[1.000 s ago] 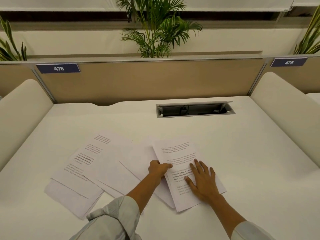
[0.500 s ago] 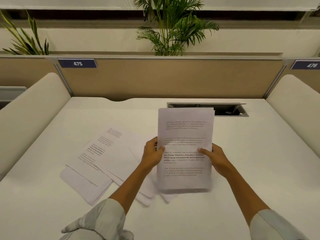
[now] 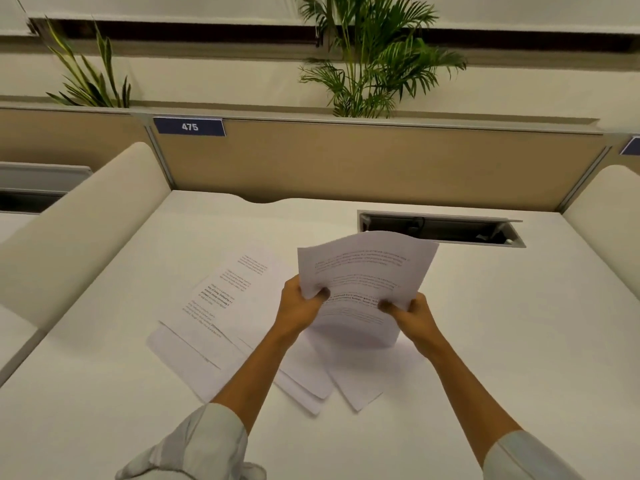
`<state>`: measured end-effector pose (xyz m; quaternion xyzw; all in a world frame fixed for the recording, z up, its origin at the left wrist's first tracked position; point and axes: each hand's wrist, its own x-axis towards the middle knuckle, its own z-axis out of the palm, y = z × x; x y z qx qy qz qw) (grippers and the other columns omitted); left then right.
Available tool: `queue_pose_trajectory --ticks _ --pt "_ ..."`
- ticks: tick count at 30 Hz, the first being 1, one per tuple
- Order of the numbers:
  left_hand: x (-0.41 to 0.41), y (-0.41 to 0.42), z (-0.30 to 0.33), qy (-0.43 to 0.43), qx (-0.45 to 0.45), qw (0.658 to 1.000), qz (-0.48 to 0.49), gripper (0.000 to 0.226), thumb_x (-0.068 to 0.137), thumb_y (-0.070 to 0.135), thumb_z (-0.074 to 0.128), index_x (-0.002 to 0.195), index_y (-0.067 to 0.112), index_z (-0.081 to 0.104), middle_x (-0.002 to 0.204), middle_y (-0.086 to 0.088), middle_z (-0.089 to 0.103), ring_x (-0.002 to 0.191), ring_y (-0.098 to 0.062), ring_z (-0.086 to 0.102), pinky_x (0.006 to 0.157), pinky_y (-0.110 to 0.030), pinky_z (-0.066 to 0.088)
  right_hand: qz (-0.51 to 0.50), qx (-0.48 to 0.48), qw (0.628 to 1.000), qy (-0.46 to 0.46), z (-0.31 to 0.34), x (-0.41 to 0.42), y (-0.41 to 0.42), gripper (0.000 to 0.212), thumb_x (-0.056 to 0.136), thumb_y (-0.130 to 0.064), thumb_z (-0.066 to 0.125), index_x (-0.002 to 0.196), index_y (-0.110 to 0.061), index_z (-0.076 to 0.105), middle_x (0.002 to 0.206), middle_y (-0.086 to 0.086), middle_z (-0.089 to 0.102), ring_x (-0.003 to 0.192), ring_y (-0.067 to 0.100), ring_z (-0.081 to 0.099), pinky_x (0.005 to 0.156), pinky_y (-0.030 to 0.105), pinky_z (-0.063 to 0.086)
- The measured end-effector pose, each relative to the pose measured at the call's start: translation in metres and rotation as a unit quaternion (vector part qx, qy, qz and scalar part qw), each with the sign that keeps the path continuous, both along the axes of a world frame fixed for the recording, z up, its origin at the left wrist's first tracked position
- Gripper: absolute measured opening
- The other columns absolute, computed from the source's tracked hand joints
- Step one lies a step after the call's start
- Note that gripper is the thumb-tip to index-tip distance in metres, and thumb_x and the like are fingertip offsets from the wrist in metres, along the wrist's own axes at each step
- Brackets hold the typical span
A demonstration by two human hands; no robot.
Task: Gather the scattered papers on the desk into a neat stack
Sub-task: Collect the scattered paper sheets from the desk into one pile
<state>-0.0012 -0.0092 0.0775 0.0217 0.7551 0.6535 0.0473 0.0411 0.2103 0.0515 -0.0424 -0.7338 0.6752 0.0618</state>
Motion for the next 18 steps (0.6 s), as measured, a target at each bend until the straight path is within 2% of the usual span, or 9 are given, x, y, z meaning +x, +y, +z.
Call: queue_pose_trajectory --ticks 4,9,13,15,18 --pt "0.001 0.001 -0.016 -0.042 0.018 0.999 0.006 0.041 0.084 0.001 0.070 0.124 0.007 0.062 0.118 -0.014 0.067 0.108 -0.033 0.063 0.095 -0.054 0.053 -0.014 -0.001 1.000 -0.016 -0.006 -0.002 -0.002 0.038 0.087 -0.006 0.071 0.102 -0.041 0.071 0.099 -0.017 0.076 0.096 0.011 0.071 0.070 0.022 0.060" --pt "-0.009 -0.018 -0.023 -0.066 0.038 0.997 0.000 0.034 0.087 0.016 0.071 0.119 0.006 0.065 0.114 -0.012 0.072 0.099 -0.031 0.070 0.085 -0.050 0.059 -0.012 -0.061 0.996 -0.063 0.000 -0.012 -0.007 0.025 0.086 -0.011 0.072 0.104 -0.029 0.069 0.102 -0.004 0.078 0.090 0.020 0.075 0.067 0.030 0.062" --pt "-0.008 -0.049 -0.040 -0.142 0.053 0.986 -0.068 0.044 0.084 0.019 0.074 0.125 0.008 0.063 0.118 -0.011 0.071 0.103 -0.030 0.070 0.089 -0.051 0.057 0.023 -0.115 0.989 -0.084 0.004 -0.021 -0.022 0.026 0.086 -0.008 0.071 0.107 -0.021 0.070 0.106 0.004 0.078 0.091 0.026 0.076 0.070 0.036 0.063" --pt "-0.001 -0.064 -0.053 -0.171 0.082 0.979 -0.078 0.046 0.082 0.017 0.075 0.125 0.008 0.062 0.118 -0.011 0.072 0.104 -0.031 0.071 0.087 -0.049 0.058 0.054 -0.124 0.985 -0.107 0.001 -0.025 -0.033 0.022 0.088 -0.017 0.071 0.109 -0.021 0.070 0.110 0.006 0.077 0.095 0.026 0.075 0.071 0.035 0.062" --pt "0.007 -0.090 -0.068 -0.202 0.139 0.969 -0.036 0.047 0.077 0.016 0.077 0.122 0.011 0.064 0.114 -0.008 0.074 0.103 -0.030 0.071 0.079 -0.041 0.061 0.067 -0.105 0.979 -0.165 -0.008 -0.030 -0.048 0.034 0.092 -0.051 0.054 0.115 -0.029 0.067 0.115 -0.003 0.075 0.102 0.021 0.072 0.075 0.035 0.058"
